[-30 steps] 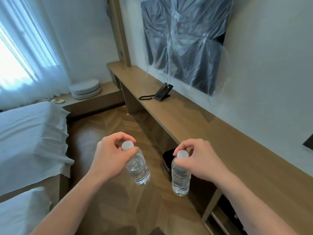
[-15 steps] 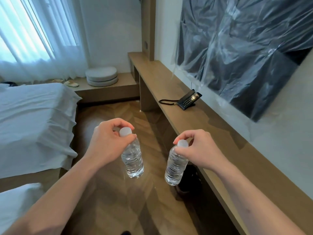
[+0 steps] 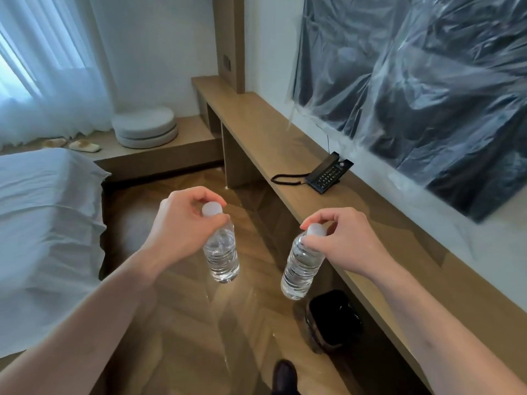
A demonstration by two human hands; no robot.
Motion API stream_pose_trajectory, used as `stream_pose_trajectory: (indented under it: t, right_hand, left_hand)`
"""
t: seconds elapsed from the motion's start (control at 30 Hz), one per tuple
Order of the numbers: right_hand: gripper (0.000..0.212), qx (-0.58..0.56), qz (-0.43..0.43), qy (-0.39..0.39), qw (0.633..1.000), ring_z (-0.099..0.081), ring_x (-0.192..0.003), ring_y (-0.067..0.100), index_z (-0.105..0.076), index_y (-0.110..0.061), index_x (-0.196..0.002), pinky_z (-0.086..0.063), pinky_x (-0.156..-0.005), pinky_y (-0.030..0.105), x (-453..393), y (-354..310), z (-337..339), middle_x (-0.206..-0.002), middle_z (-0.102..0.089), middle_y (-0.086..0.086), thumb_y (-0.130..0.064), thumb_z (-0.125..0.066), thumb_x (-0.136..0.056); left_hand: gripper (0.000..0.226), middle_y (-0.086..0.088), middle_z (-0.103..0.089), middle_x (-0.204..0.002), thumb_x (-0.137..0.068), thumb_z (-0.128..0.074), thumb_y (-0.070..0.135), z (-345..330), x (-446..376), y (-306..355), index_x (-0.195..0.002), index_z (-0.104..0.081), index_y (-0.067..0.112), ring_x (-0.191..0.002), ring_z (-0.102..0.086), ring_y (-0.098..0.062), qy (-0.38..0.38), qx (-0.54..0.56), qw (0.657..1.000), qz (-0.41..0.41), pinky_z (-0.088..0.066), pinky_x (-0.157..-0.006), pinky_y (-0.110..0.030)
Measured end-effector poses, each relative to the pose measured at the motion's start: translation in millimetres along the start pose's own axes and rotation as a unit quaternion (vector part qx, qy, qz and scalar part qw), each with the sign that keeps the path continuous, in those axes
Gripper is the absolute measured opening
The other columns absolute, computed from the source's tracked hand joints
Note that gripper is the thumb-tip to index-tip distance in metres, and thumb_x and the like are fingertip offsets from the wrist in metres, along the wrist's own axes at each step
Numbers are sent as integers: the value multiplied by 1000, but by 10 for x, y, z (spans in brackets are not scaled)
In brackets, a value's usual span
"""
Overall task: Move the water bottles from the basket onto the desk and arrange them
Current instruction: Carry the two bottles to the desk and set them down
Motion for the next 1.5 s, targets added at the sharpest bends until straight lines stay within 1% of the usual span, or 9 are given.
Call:
stream_pose_trajectory:
  t: [0.23, 0.47, 0.57, 0.67, 0.8, 1.07, 1.17, 1.33, 1.5]
  right_hand:
    - [11, -1, -11, -5, 1000, -63, -78, 0, -80, -39, -83, -44, -62, 12, -1150, 148, -287, -92, -73, -20, -32, -84, -74]
    - [15, -8, 1, -63, 998, -65, -75, -1, -80, -38, -87, -51, -59, 17, -2593, 64, -584, -83, -73, -14, -29, -85, -75]
    - [18, -2, 19, -86, 996, -68, -81, 5, -80, -38, -91, -59, -70, 22, -3225, -150, -672, -89, -74, -17, -27, -85, -77]
    - [20, 9, 39, -91, 995, -69, -82, 9, -79, -39, -92, -61, -69, 23, -3775, -382, -748, -90, -73, -16, -27, -86, -78]
    - [20, 7, 49, -77, 996, -69, -81, 7, -79, -40, -91, -62, -65, 23, -4508, -639, -927, -85, -73, -13, -30, -88, -77]
    - [19, 16, 43, -50, 998, -71, -82, 13, -79, -37, -93, -66, -73, 34, -5793, -1185, -1588, -88, -74, -13, -31, -88, -78]
    - [19, 3, 20, -44, 999, -71, -88, 12, -78, -38, -94, -66, -71, 30, -6154, -1294, -1758, -94, -73, -16, -32, -89, -79]
    - [19, -6, -5, -20, 1000, -72, -80, 13, -77, -37, -93, -64, -62, 25, -6715, -1405, -1851, -91, -75, -12, -27, -89, -81]
    - [18, -17, -36, 15, 999, -67, -71, 9, -78, -40, -87, -58, -60, 24, -7410, -1347, -1847, -84, -75, -12, -31, -89, -76]
  left_hand:
    - [17, 10, -78, -83, -76, -90, 23, -176, -1193, -341, -88, -81, 30, -74, -71, -3, -26, 24, 999, 11, -49, -60, -7]
    - [15, 5, -74, -81, -82, -85, 21, -239, -2506, -546, -89, -76, 32, -61, -59, -7, -41, -1, 999, -1, -51, -58, -20]
    - [16, 3, -74, -86, -85, -83, 20, -104, -3013, -635, -93, -75, 31, -71, -66, -21, -23, 0, 1000, -4, -57, -65, -34]
    - [18, -1, -73, -84, -87, -79, 17, 59, -3462, -786, -94, -74, 32, -68, -62, -23, -4, -5, 1000, 1, -51, -58, -24]
    - [18, 0, -68, -73, -88, -78, 14, 279, -4108, -1010, -92, -74, 31, -54, -50, -6, 5, 9, 1000, -10, -43, -49, -16]
    - [19, 8, -69, -76, -87, -79, 17, 783, -5501, -1568, -94, -74, 34, -58, -53, -5, -9, 26, 998, -64, -46, -55, -16]
    - [20, 3, -69, -77, -87, -79, 16, 897, -6025, -1728, -94, -74, 35, -59, -52, -5, -28, 29, 996, -79, -45, -56, -15]
    - [20, 12, -69, -84, -88, -79, 17, 937, -6878, -1773, -94, -74, 36, -63, -57, 2, -52, 21, 993, -108, -42, -58, -8]
    - [17, 23, -62, -67, -87, -80, 21, 851, -7707, -1908, -91, -73, 36, -57, -53, -3, -64, 26, 991, -111, -40, -56, -10]
Point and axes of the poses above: each hand's wrist, its own x-axis away from the middle knuckle, its own z-axis out of the back of the hand, y = z × x, the point moved 10 cm from there along -x, towards the middle knuckle
